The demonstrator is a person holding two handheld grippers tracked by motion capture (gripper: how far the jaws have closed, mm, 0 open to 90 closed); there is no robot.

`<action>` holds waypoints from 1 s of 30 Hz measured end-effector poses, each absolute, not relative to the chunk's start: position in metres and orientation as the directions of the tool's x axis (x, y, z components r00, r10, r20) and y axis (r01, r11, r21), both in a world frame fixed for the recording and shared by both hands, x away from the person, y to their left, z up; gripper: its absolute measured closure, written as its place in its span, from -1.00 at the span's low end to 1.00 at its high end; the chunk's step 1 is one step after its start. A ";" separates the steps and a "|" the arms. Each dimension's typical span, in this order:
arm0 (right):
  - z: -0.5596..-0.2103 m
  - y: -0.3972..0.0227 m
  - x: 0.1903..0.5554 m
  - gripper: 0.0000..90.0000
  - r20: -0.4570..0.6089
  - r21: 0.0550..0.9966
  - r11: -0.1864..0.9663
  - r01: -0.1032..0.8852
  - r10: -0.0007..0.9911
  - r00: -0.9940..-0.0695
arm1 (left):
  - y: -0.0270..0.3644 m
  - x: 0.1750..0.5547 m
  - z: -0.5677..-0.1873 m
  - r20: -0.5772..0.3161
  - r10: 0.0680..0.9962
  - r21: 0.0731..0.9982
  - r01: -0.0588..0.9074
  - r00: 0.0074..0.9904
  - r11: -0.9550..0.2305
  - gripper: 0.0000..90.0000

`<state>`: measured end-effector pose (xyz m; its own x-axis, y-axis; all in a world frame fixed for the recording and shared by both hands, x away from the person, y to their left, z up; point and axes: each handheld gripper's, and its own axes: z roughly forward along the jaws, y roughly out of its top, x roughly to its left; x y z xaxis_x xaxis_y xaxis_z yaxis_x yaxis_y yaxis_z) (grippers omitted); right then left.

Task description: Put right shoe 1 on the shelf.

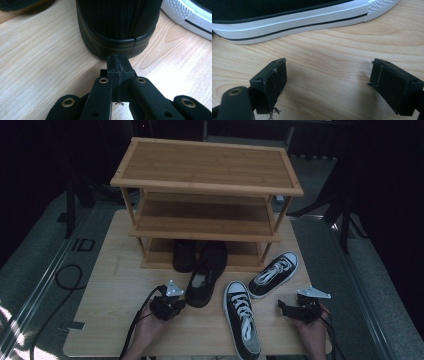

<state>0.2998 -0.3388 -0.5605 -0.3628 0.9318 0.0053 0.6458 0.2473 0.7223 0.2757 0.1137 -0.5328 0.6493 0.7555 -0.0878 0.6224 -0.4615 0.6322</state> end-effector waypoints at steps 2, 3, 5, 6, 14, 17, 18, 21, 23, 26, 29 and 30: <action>-0.561 -0.339 0.300 -0.69 0.005 0.722 0.247 0.646 0.932 -0.363 | 0.113 0.276 -0.534 -0.086 0.755 0.631 0.622 0.650 -0.464 1.00; -0.561 -0.339 0.300 -0.69 0.005 0.722 0.247 0.646 0.932 -0.363 | 0.112 0.277 -0.534 -0.084 0.754 0.629 0.622 0.651 -0.466 1.00; -0.561 -0.339 0.300 -0.69 0.005 0.723 0.248 0.645 0.932 -0.363 | 0.110 0.277 -0.535 -0.090 0.749 0.626 0.622 0.657 -0.470 1.00; -0.561 -0.339 0.300 -0.69 0.005 0.722 0.247 0.646 0.932 -0.363 | 0.108 0.278 -0.536 -0.090 0.747 0.625 0.621 0.659 -0.473 1.00; -0.560 -0.339 0.300 -0.69 0.004 0.722 0.248 0.646 0.932 -0.363 | 0.098 0.275 -0.540 -0.094 0.731 0.621 0.614 0.676 -0.487 1.00; -0.560 -0.339 0.300 -0.69 0.004 0.722 0.248 0.646 0.932 -0.363 | 0.091 0.275 -0.542 -0.103 0.721 0.622 0.610 0.685 -0.491 1.00; -0.560 -0.339 0.300 -0.69 0.005 0.722 0.248 0.646 0.932 -0.363 | 0.088 0.275 -0.542 -0.101 0.715 0.621 0.605 0.692 -0.498 1.00; -0.560 -0.339 0.300 -0.69 0.005 0.722 0.248 0.646 0.932 -0.363 | 0.078 0.276 -0.543 -0.101 0.704 0.627 0.595 0.703 -0.504 1.00; -0.560 -0.339 0.300 -0.69 0.005 0.722 0.248 0.646 0.932 -0.363 | 0.071 0.278 -0.543 -0.102 0.700 0.633 0.589 0.707 -0.503 1.00; -0.561 -0.339 0.300 -0.69 0.005 0.722 0.247 0.646 0.932 -0.363 | 0.062 0.280 -0.542 -0.094 0.694 0.639 0.578 0.714 -0.507 1.00; -0.561 -0.339 0.300 -0.69 0.005 0.722 0.247 0.646 0.932 -0.363 | 0.056 0.282 -0.541 -0.101 0.688 0.644 0.574 0.718 -0.505 1.00; -0.561 -0.339 0.300 -0.69 0.005 0.722 0.248 0.646 0.932 -0.363 | 0.053 0.283 -0.541 -0.094 0.690 0.647 0.571 0.718 -0.505 1.00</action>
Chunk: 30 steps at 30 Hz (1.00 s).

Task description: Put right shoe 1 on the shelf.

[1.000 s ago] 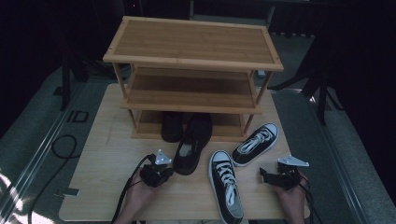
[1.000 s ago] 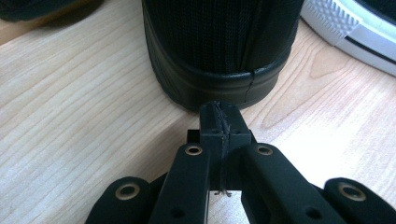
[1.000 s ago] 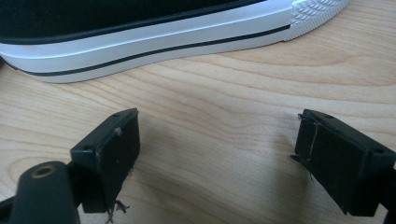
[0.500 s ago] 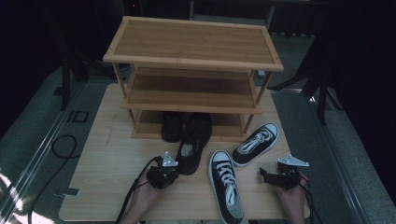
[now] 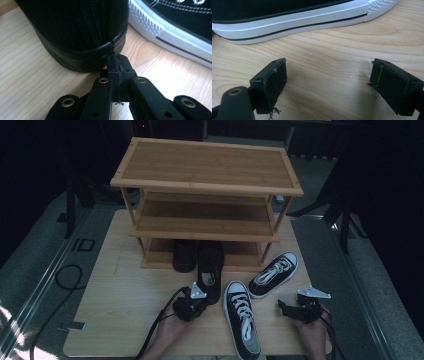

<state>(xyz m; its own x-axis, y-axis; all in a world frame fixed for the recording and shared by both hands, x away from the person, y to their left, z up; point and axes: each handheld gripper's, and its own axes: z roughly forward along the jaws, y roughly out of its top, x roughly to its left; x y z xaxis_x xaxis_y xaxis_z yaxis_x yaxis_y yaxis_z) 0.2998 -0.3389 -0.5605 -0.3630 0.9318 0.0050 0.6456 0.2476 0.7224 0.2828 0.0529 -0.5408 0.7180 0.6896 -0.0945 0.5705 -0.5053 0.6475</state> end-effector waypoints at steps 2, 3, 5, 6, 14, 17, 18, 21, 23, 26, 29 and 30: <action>-0.561 -0.339 0.300 -0.69 0.006 0.722 0.247 0.646 0.932 -0.363 | 0.052 0.284 -0.541 -0.097 0.689 0.648 0.571 0.718 -0.503 1.00; -0.561 -0.339 0.300 -0.69 0.005 0.722 0.247 0.646 0.932 -0.363 | 0.051 0.286 -0.540 -0.104 0.689 0.651 0.573 0.717 -0.498 1.00; -0.561 -0.339 0.300 -0.69 0.005 0.722 0.248 0.646 0.932 -0.363 | 0.050 0.287 -0.540 -0.103 0.690 0.652 0.573 0.716 -0.497 1.00; -0.561 -0.339 0.300 -0.69 0.005 0.722 0.247 0.646 0.932 -0.363 | 0.049 0.287 -0.540 -0.104 0.689 0.652 0.572 0.717 -0.497 1.00; -0.561 -0.339 0.300 -0.69 0.005 0.722 0.247 0.646 0.932 -0.363 | 0.046 0.290 -0.535 -0.105 0.690 0.667 0.566 0.716 -0.486 1.00; -0.561 -0.339 0.300 -0.69 0.005 0.722 0.248 0.645 0.932 -0.363 | 0.049 0.296 -0.532 -0.106 0.708 0.674 0.574 0.698 -0.466 1.00; -0.561 -0.339 0.300 -0.69 0.005 0.722 0.247 0.646 0.932 -0.363 | 0.049 0.298 -0.532 -0.094 0.714 0.674 0.572 0.694 -0.468 1.00; -0.561 -0.339 0.300 -0.69 0.005 0.723 0.248 0.645 0.932 -0.363 | 0.051 0.302 -0.531 -0.097 0.724 0.675 0.580 0.683 -0.456 1.00; -0.561 -0.339 0.300 -0.69 0.005 0.722 0.248 0.646 0.932 -0.363 | 0.051 0.306 -0.530 -0.102 0.722 0.683 0.576 0.685 -0.450 1.00; -0.561 -0.339 0.300 -0.69 0.005 0.722 0.248 0.646 0.932 -0.363 | 0.048 0.313 -0.526 -0.077 0.727 0.689 0.563 0.682 -0.456 1.00; -0.561 -0.339 0.300 -0.69 0.005 0.722 0.248 0.646 0.932 -0.363 | 0.047 0.319 -0.525 -0.096 0.722 0.692 0.567 0.685 -0.446 1.00; -0.561 -0.339 0.300 -0.69 0.005 0.722 0.248 0.646 0.932 -0.363 | 0.047 0.319 -0.525 -0.096 0.722 0.692 0.567 0.685 -0.446 1.00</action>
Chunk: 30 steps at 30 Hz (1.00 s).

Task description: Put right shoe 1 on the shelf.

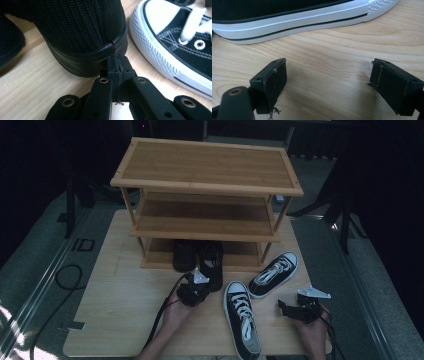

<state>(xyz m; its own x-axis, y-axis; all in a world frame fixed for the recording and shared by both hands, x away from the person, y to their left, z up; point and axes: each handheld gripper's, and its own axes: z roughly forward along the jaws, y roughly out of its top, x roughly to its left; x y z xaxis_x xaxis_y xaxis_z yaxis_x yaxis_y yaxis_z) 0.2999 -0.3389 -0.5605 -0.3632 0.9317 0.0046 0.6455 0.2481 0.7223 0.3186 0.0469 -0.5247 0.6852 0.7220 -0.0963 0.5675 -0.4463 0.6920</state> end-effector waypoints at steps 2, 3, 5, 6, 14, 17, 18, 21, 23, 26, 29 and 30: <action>-0.561 -0.339 0.300 -0.69 0.005 0.723 0.247 0.646 0.932 -0.363 | 0.045 0.320 -0.524 -0.065 0.729 0.694 0.556 0.681 -0.457 1.00; -0.561 -0.339 0.300 -0.69 0.005 0.722 0.247 0.646 0.932 -0.363 | 0.045 0.322 -0.523 -0.068 0.735 0.693 0.562 0.675 -0.452 1.00; -0.561 -0.339 0.300 -0.69 0.004 0.722 0.249 0.645 0.931 -0.364 | 0.047 0.326 -0.523 -0.076 0.742 0.695 0.569 0.666 -0.440 1.00; -0.561 -0.339 0.300 -0.69 0.004 0.722 0.249 0.645 0.932 -0.364 | 0.050 0.330 -0.522 -0.079 0.751 0.696 0.576 0.655 -0.429 1.00; -0.561 -0.339 0.300 -0.69 0.004 0.722 0.249 0.645 0.932 -0.363 | 0.057 0.346 -0.516 -0.078 0.772 0.723 0.569 0.631 -0.392 1.00; -0.561 -0.339 0.300 -0.69 0.004 0.722 0.249 0.645 0.932 -0.363 | 0.058 0.353 -0.512 -0.085 0.785 0.729 0.575 0.614 -0.371 1.00; -0.561 -0.339 0.300 -0.69 0.004 0.722 0.249 0.645 0.932 -0.363 | 0.058 0.353 -0.512 -0.085 0.785 0.729 0.575 0.614 -0.371 1.00; -0.561 -0.339 0.300 -0.69 0.004 0.722 0.249 0.645 0.932 -0.364 | 0.057 0.354 -0.511 -0.080 0.786 0.725 0.577 0.613 -0.376 1.00; -0.561 -0.339 0.300 -0.69 0.004 0.722 0.249 0.646 0.932 -0.363 | 0.056 0.352 -0.511 -0.082 0.781 0.726 0.574 0.619 -0.378 1.00; -0.561 -0.339 0.300 -0.69 0.004 0.722 0.249 0.645 0.932 -0.363 | 0.050 0.348 -0.511 -0.082 0.764 0.729 0.561 0.640 -0.392 1.00; -0.561 -0.339 0.300 -0.69 0.004 0.722 0.249 0.645 0.932 -0.363 | 0.044 0.347 -0.512 -0.077 0.752 0.725 0.554 0.655 -0.409 1.00; -0.561 -0.339 0.300 -0.69 0.004 0.722 0.249 0.645 0.932 -0.363 | 0.037 0.347 -0.514 -0.077 0.744 0.720 0.553 0.664 -0.419 1.00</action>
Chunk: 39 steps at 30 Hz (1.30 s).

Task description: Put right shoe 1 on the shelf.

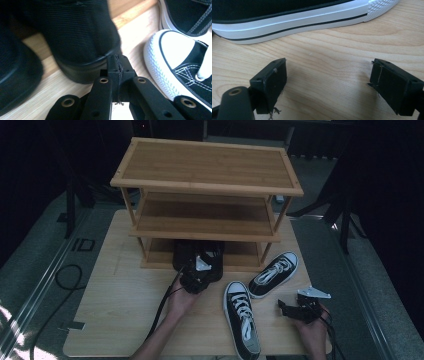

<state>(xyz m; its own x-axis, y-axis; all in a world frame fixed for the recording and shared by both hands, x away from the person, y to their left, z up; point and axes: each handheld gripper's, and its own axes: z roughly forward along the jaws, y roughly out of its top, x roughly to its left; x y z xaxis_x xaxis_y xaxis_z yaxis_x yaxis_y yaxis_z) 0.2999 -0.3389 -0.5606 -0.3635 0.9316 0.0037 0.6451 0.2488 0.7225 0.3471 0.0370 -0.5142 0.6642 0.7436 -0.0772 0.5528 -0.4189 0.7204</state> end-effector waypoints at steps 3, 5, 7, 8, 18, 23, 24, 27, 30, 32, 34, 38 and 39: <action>-0.561 -0.339 0.300 -0.69 0.004 0.722 0.249 0.645 0.932 -0.364 | 0.031 0.348 -0.517 -0.070 0.738 0.716 0.549 0.672 -0.432 1.00; -0.561 -0.339 0.300 -0.69 0.004 0.722 0.249 0.645 0.932 -0.363 | 0.023 0.350 -0.521 -0.059 0.725 0.710 0.540 0.686 -0.453 1.00; -0.561 -0.339 0.300 -0.69 0.003 0.722 0.249 0.645 0.931 -0.364 | 0.021 0.350 -0.522 -0.054 0.722 0.706 0.537 0.690 -0.461 1.00; -0.561 -0.339 0.300 -0.69 0.004 0.722 0.249 0.645 0.932 -0.364 | 0.018 0.350 -0.526 -0.039 0.714 0.696 0.531 0.699 -0.482 1.00; -0.561 -0.339 0.300 -0.69 0.004 0.722 0.249 0.645 0.932 -0.364 | 0.015 0.353 -0.536 -0.019 0.713 0.668 0.540 0.701 -0.512 1.00; -0.561 -0.339 0.300 -0.69 0.004 0.722 0.249 0.645 0.932 -0.363 | 0.017 0.354 -0.535 -0.003 0.721 0.677 0.532 0.693 -0.509 1.00; -0.561 -0.339 0.300 -0.69 0.004 0.722 0.249 0.645 0.932 -0.363 | 0.018 0.355 -0.535 0.000 0.727 0.680 0.533 0.686 -0.503 1.00; -0.561 -0.339 0.300 -0.69 0.004 0.722 0.249 0.645 0.932 -0.363 | 0.021 0.359 -0.534 -0.003 0.736 0.682 0.539 0.677 -0.493 1.00; -0.561 -0.339 0.300 -0.69 0.004 0.722 0.249 0.645 0.932 -0.364 | 0.022 0.364 -0.534 0.019 0.735 0.678 0.532 0.678 -0.508 1.00; -0.561 -0.339 0.300 -0.69 0.004 0.722 0.249 0.645 0.931 -0.364 | 0.022 0.367 -0.535 0.021 0.738 0.678 0.533 0.674 -0.506 1.00; -0.561 -0.339 0.300 -0.69 0.004 0.722 0.249 0.645 0.932 -0.363 | 0.023 0.370 -0.535 0.032 0.744 0.676 0.534 0.668 -0.508 1.00; -0.561 -0.339 0.300 -0.69 0.004 0.722 0.248 0.645 0.932 -0.363 | 0.024 0.375 -0.534 0.031 0.740 0.673 0.533 0.672 -0.512 1.00; -0.561 -0.339 0.300 -0.69 0.004 0.722 0.249 0.645 0.932 -0.363 | 0.023 0.376 -0.534 0.035 0.741 0.674 0.531 0.671 -0.513 1.00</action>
<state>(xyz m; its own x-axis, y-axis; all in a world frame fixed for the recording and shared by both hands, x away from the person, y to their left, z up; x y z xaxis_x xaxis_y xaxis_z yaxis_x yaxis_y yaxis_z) 0.2999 -0.3389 -0.5606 -0.3634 0.9316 0.0042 0.6454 0.2485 0.7222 0.3765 0.0227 -0.5338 0.6706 0.7410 0.0350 0.5314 -0.5128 0.6742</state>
